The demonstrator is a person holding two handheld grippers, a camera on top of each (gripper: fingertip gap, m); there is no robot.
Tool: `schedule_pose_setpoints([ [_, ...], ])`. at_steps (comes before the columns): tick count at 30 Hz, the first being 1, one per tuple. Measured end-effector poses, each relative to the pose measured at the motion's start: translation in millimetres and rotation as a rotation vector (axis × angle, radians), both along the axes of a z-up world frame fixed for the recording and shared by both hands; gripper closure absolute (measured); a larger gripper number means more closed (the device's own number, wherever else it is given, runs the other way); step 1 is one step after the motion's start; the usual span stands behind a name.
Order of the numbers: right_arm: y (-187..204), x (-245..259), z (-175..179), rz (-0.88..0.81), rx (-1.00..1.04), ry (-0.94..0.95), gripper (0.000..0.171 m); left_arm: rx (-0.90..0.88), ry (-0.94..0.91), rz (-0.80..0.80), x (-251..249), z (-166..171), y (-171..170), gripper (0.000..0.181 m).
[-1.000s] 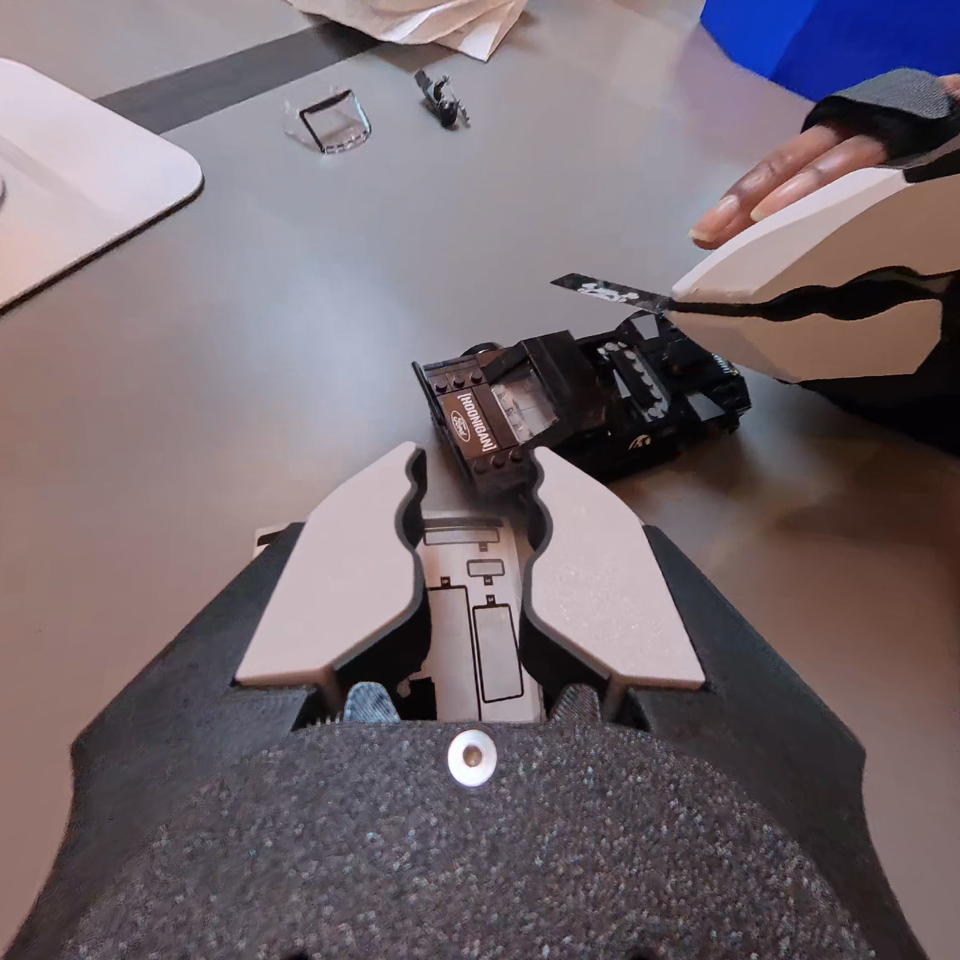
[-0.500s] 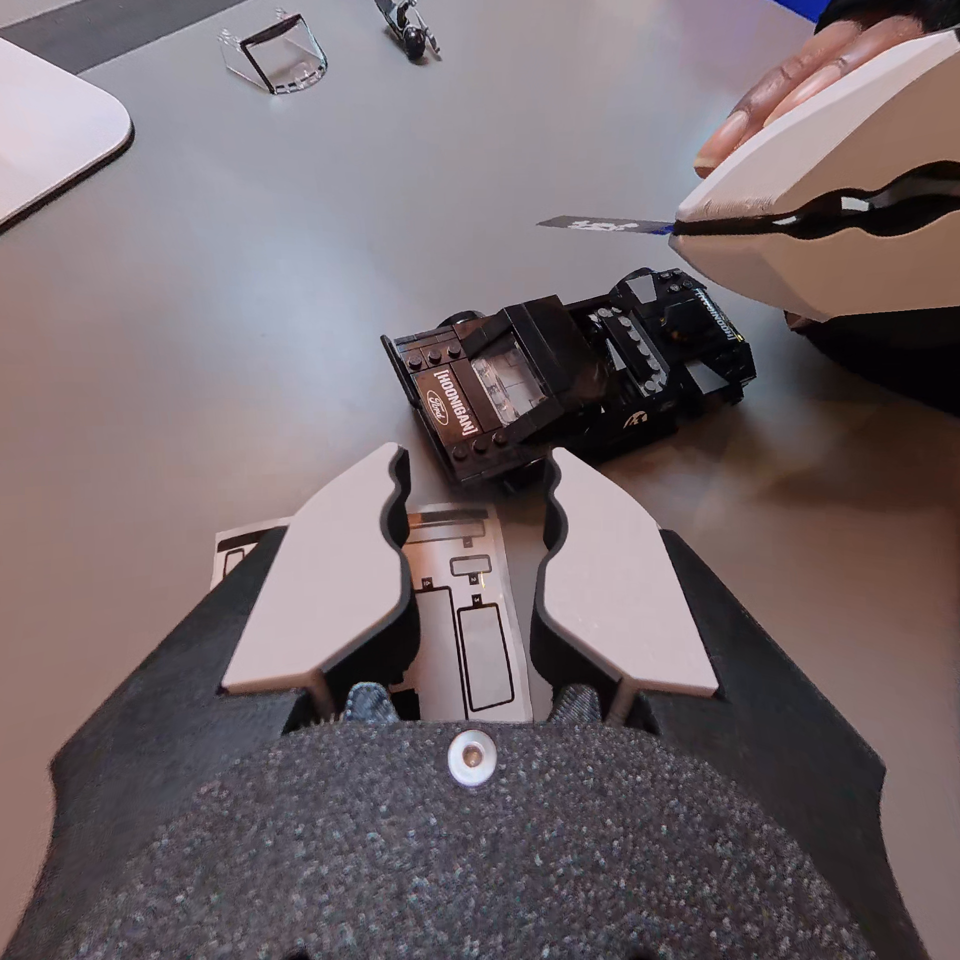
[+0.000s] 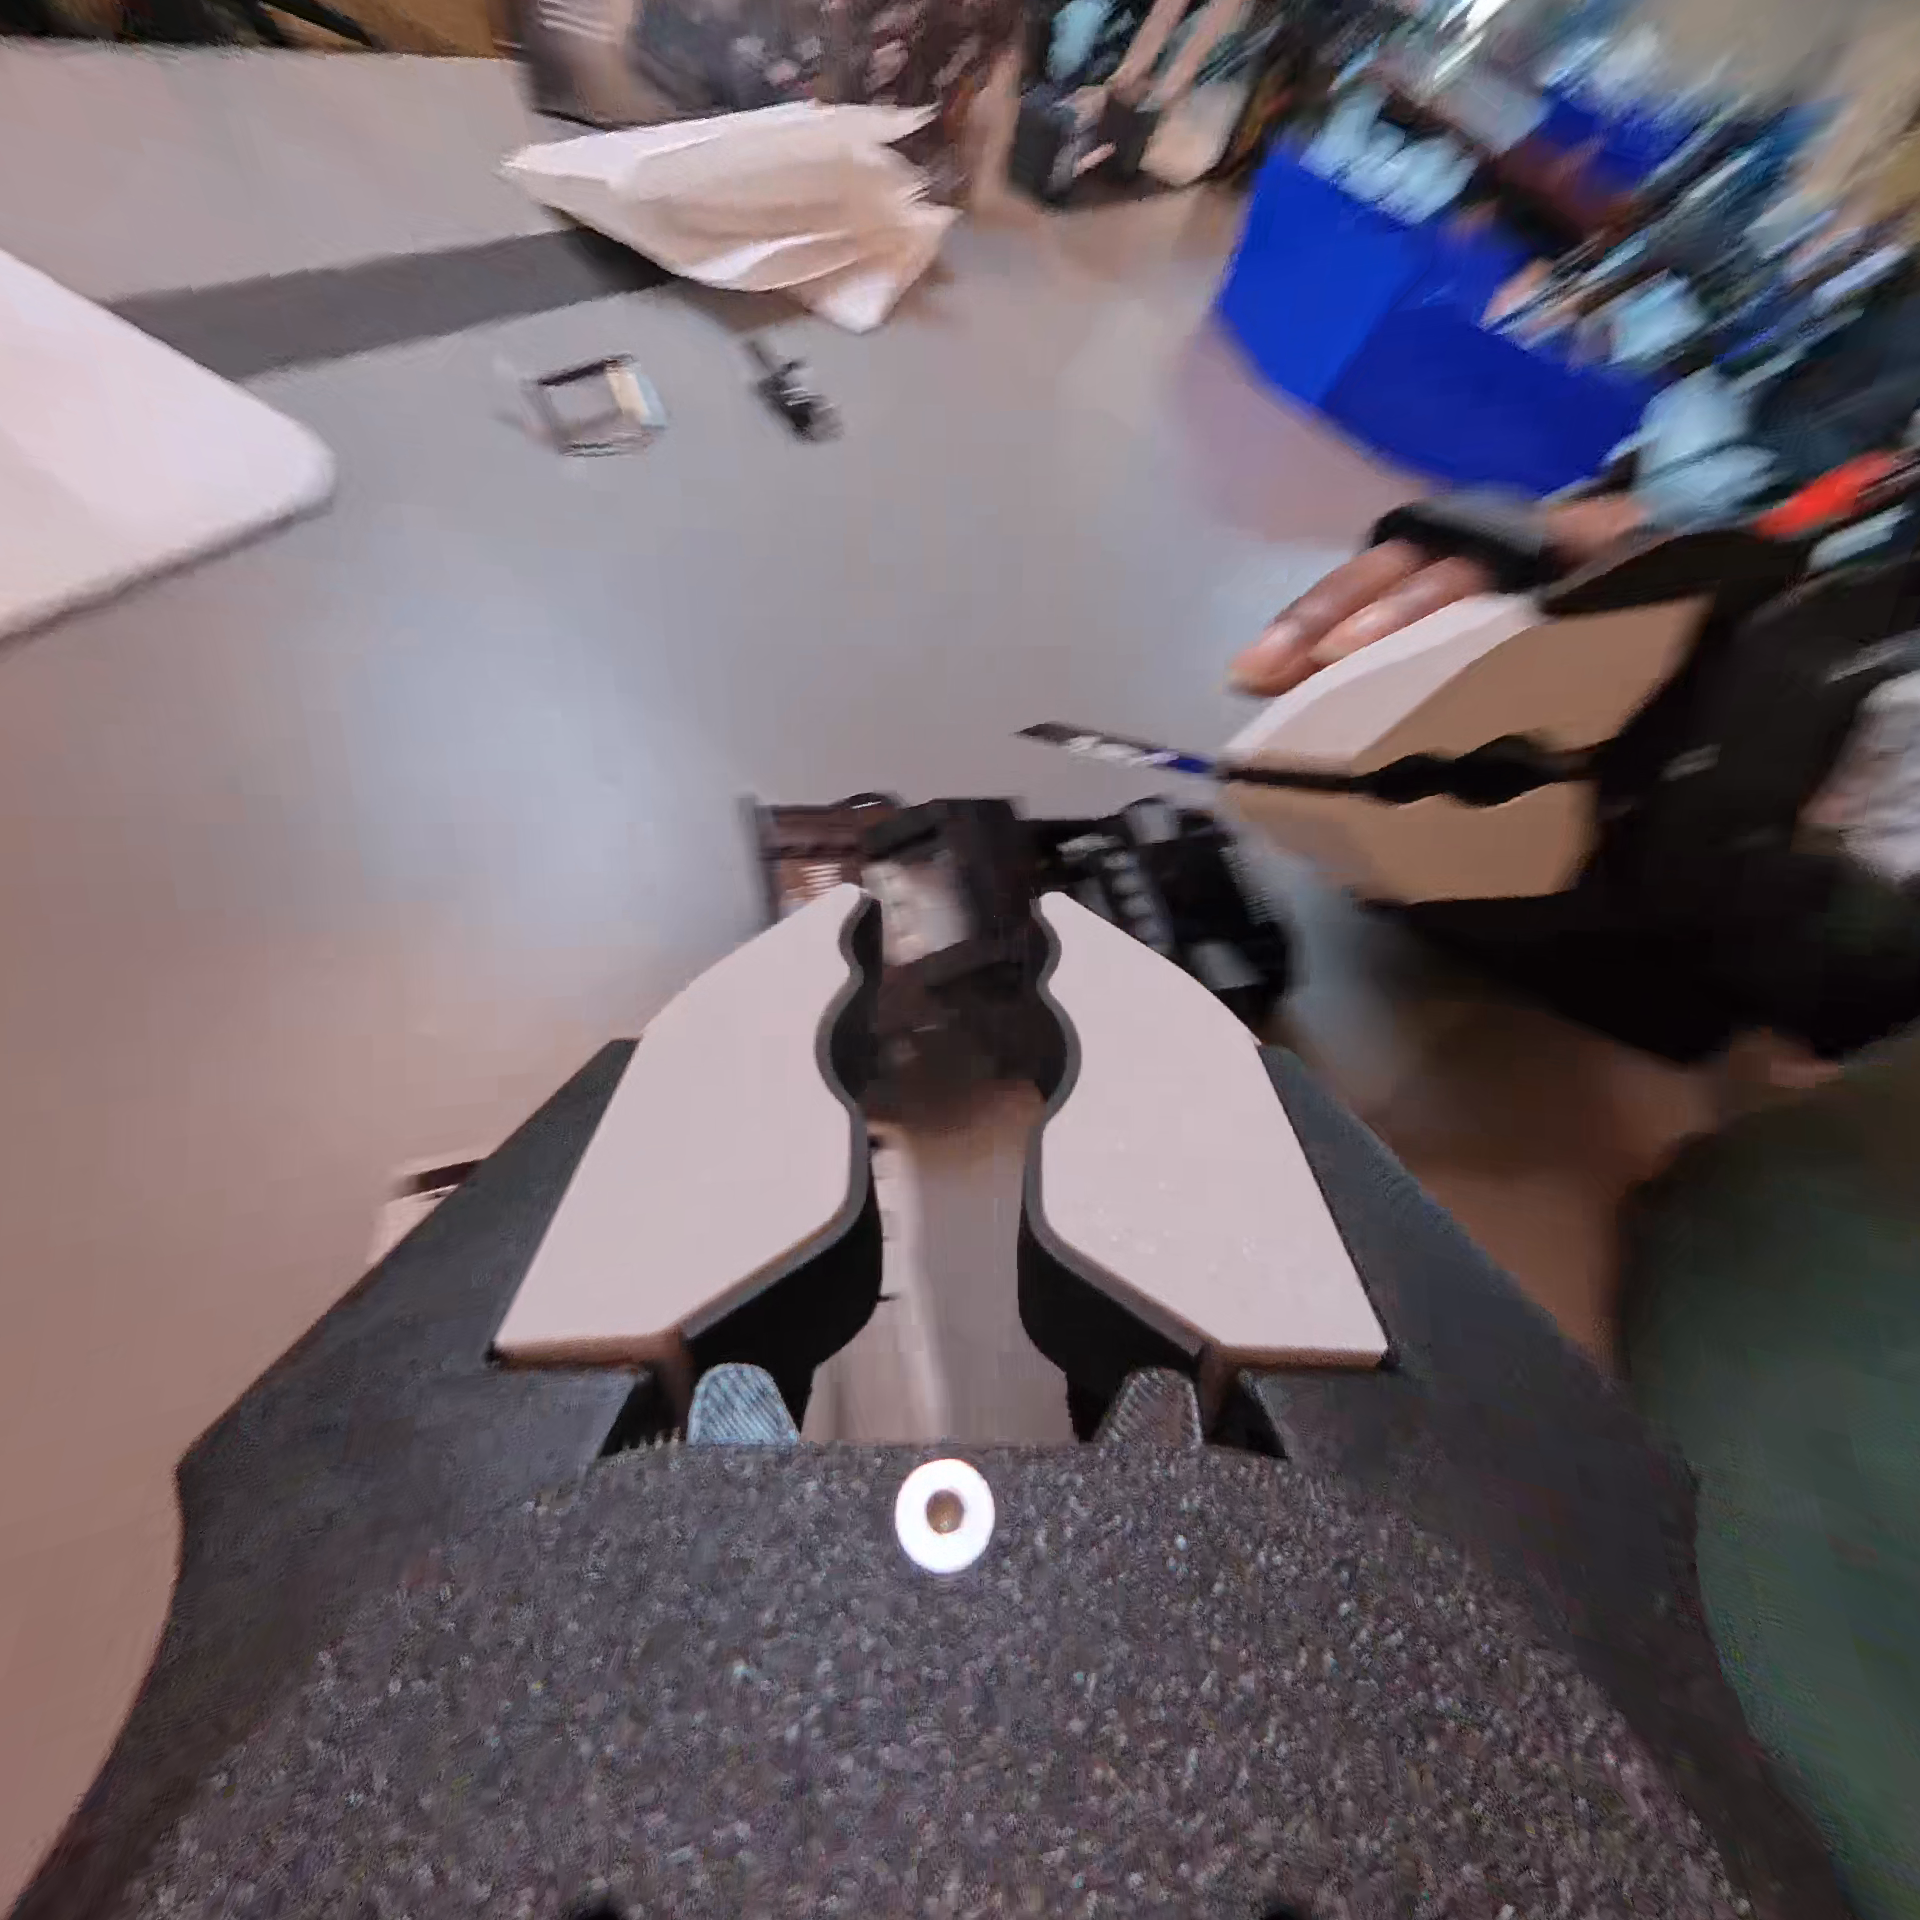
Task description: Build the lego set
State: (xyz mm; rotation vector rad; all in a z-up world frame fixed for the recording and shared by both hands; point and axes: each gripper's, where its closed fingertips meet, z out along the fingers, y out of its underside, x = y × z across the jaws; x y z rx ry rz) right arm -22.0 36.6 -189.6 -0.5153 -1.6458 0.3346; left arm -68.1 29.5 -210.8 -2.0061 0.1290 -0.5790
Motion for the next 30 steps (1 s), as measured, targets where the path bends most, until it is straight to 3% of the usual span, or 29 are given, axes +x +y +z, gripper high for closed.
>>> schedule_pose_setpoints([
  [6, -22.0, 4.1, 26.5, 0.140, 0.166, 0.126, 0.171, 0.002, -0.783, -0.154, 21.5, 44.9, -4.9, 0.160],
  [9, -30.8, 7.6, 32.8, 0.207, 0.277, 0.151, 0.171, -0.044, -1.004, -0.178, 21.6, 51.7, -4.7, 0.163],
  [18, -40.2, 9.2, 36.5, 0.292, 0.393, 0.123, 0.171, -0.052, -1.155, -0.239, 31.3, 65.8, -6.3, 0.168],
  [30, -41.1, 8.7, 34.7, 0.290, 0.408, 0.109, 0.171, -0.076, -1.112, -0.226, 33.7, 61.4, -4.8, 0.181],
])
